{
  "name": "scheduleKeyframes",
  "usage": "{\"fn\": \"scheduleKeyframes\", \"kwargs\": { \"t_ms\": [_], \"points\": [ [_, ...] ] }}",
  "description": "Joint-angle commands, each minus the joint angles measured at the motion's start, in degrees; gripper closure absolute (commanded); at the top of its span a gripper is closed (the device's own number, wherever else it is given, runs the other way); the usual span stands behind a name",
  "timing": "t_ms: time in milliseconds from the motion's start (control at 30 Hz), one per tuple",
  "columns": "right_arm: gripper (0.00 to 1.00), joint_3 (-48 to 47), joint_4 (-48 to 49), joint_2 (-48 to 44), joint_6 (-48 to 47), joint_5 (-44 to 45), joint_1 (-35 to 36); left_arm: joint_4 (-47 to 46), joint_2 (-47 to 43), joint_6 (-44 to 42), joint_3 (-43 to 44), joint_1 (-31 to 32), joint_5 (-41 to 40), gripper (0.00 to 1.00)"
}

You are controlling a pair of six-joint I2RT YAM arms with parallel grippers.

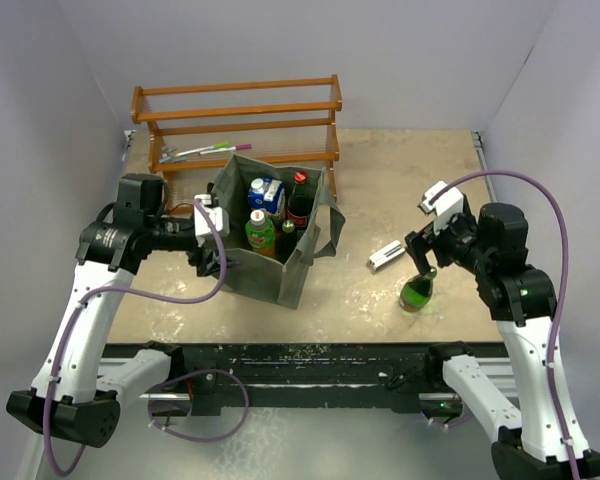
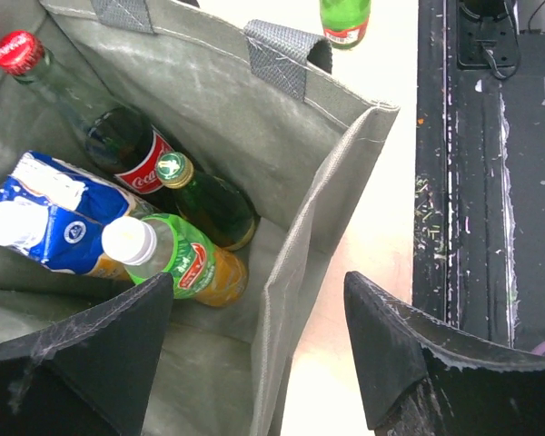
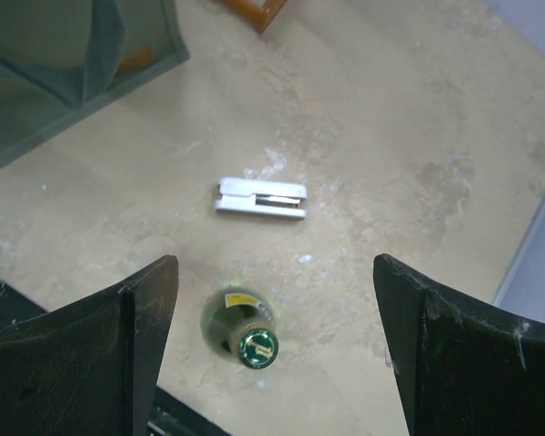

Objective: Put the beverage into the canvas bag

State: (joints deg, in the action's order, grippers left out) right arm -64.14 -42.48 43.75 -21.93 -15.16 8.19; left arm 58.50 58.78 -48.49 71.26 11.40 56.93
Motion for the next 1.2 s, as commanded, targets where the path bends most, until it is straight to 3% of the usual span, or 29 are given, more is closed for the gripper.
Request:
{"fn": "scheduleKeyframes", "kwargs": {
  "t_ms": [0,167,467,800,1167],
  "points": [
    [0.12,-2.22,-7.17,0.46,-3.47,-1.55,-0.36,-2.39,-2.40,1.65,2.38,0.04,-0.10,0.20],
    [0.12,-2.32,-13.59,3.63,-4.84,0.57,-0.51,-1.77,-2.67,1.99,2.99,-1.87,1.34,0.18],
    [0.16,2.28,-15.23,6.91,-2.97,4.96,-1.07,-3.66,-4.02,3.50,1.95,-2.26,2.06,0.18],
    [0.39,5.93,-15.99,9.92,-4.47,7.59,-1.07,-6.14,-5.96,3.46,-1.83,-4.20,2.95,0.17],
    [0.52,8.26,-15.71,8.99,-6.13,5.60,-1.07,-6.29,-5.92,3.42,-2.27,-5.86,4.28,0.17]
  ]
}}
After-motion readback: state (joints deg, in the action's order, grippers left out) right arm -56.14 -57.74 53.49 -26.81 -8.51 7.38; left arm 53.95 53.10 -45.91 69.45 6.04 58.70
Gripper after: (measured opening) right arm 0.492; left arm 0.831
